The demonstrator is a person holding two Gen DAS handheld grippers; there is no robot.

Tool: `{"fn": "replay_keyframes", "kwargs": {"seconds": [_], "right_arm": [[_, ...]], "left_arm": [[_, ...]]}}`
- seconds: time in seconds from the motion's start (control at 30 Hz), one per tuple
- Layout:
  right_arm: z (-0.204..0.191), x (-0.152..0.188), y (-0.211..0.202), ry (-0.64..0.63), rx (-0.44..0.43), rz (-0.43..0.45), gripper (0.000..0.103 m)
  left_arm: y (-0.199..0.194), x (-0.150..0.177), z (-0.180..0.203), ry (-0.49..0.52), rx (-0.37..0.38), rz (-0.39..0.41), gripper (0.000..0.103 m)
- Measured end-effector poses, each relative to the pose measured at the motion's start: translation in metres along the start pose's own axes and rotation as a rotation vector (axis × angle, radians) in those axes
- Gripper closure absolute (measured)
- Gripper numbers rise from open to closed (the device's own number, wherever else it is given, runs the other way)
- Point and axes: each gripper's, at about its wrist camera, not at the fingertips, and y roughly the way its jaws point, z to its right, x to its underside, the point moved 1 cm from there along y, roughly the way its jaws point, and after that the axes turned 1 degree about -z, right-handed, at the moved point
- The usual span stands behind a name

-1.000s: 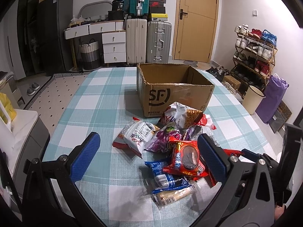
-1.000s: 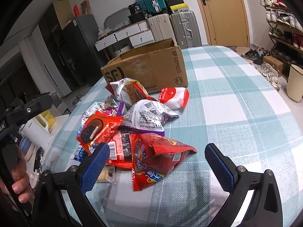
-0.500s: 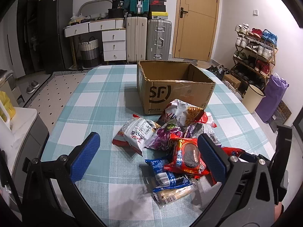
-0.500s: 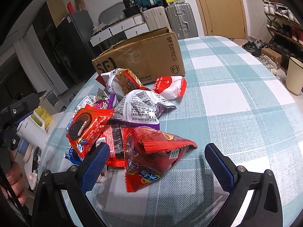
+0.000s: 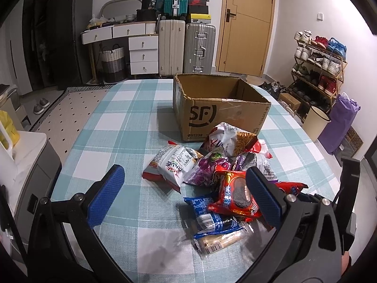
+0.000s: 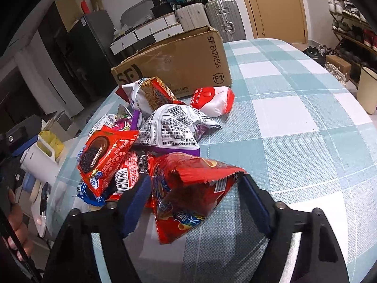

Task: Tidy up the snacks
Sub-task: 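Grasp the red chip bag with the right gripper and lift it, then grasp the red Oreo pack with the left gripper while the right gripper holds the red chip bag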

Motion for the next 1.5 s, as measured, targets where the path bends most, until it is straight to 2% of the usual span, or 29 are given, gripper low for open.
{"fn": "replay_keyframes", "kwargs": {"seconds": [0.1, 0.3, 0.63, 1.0, 1.5], "right_arm": [[0.002, 0.001, -0.001, 0.0, -0.018, 0.004, 0.042], [0.002, 0.003, -0.003, -0.012, -0.042, 0.022, 0.052], [0.007, 0.004, -0.01, 0.01, -0.057, 0.037, 0.053], [0.01, 0.002, -0.023, 0.019, -0.069, 0.067, 0.053], [0.013, 0.004, -0.033, 0.018, -0.079, 0.09, 0.053]], "left_arm": [[0.001, 0.0, -0.002, -0.003, -0.003, -0.002, 0.001], [0.002, -0.002, -0.008, -0.012, -0.01, -0.004, 0.001], [0.002, -0.002, -0.011, -0.016, -0.009, -0.005, 0.001], [0.009, 0.002, -0.012, -0.008, 0.031, -0.034, 0.001], [0.038, 0.01, 0.03, 0.096, 0.064, -0.113, 0.001]]}}
